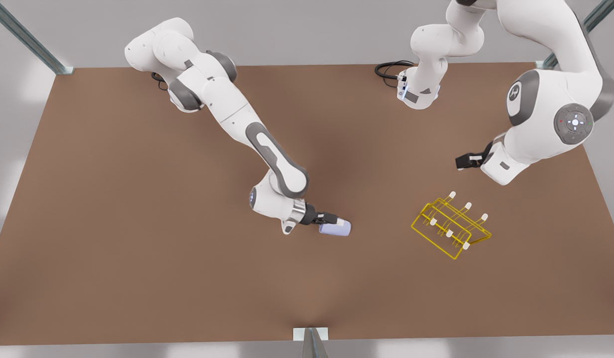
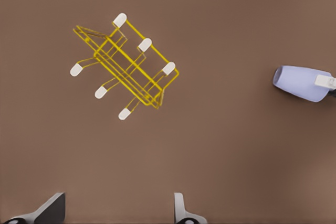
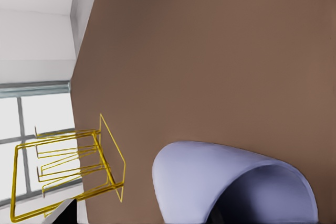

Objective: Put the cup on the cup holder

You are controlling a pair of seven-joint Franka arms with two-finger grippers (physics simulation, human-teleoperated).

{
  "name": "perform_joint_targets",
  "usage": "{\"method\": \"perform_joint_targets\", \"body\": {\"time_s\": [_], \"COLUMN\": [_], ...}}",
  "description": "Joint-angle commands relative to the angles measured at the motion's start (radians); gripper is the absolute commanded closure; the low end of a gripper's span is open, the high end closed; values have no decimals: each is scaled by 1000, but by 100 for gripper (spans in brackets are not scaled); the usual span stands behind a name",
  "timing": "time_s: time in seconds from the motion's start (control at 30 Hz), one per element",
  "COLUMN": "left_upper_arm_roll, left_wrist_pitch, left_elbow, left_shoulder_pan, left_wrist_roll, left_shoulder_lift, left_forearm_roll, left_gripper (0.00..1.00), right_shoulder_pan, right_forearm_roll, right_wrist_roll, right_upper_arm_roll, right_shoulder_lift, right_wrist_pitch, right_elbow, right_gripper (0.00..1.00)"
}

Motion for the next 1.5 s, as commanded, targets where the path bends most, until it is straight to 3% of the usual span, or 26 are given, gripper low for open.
{"method": "perform_joint_targets", "body": {"time_s": [0.0,0.23,0.33,0.37,0.43,0.47,0.53,0.6,0.67,0.83,0.9,1.03,1.47], "left_upper_arm_roll": [0,-2,-2,-2,-4,-4,-10,-10,-10,-71,-73,-73,-73], "left_wrist_pitch": [28,31,28,30,31,31,111,438,662,665,669,746,791], "left_elbow": [-19,-23,-23,-23,-4,65,131,76,38,233,280,220,151], "left_shoulder_pan": [-5,-37,-56,-74,-146,-211,-300,-321,-321,-352,-369,-372,-403], "left_wrist_roll": [-4,-105,-192,-260,-486,-713,-1114,-1425,-1700,-2128,-2188,-2389,-2212], "left_shoulder_lift": [-5,2,5,16,73,174,301,332,386,585,634,660,691], "left_forearm_roll": [0,2,0,0,2,2,-3,5,3,0,0,6,8], "left_gripper": [0,0,0,0,0,0,0,0,0,0,0,0,0], "right_shoulder_pan": [-8,-50,-145,-208,-442,-508,-496,-455,-452,-502,-502,-505,-498], "right_forearm_roll": [-9,-66,-210,-314,-769,-904,-1003,-1325,-1489,-1528,-1526,-1526,-1524], "right_wrist_roll": [-58,-55,-53,-53,-61,-58,-41,183,244,329,442,441,436], "right_upper_arm_roll": [0,1,21,21,12,6,-139,-135,-91,-31,-29,-40,-38], "right_shoulder_lift": [-6,-67,-161,-183,-181,-183,-215,-463,-705,-974,-971,-804,-793], "right_wrist_pitch": [-6,-73,-202,-328,-880,-1099,-1280,-1282,-1284,-1262,-1264,-1262,-1254], "right_elbow": [-17,-112,-241,-257,-149,-96,-36,-46,-100,-304,-338,-238,-232], "right_gripper": [0,0,0,0,0,0,0,0,0,0,0,0,0]}}
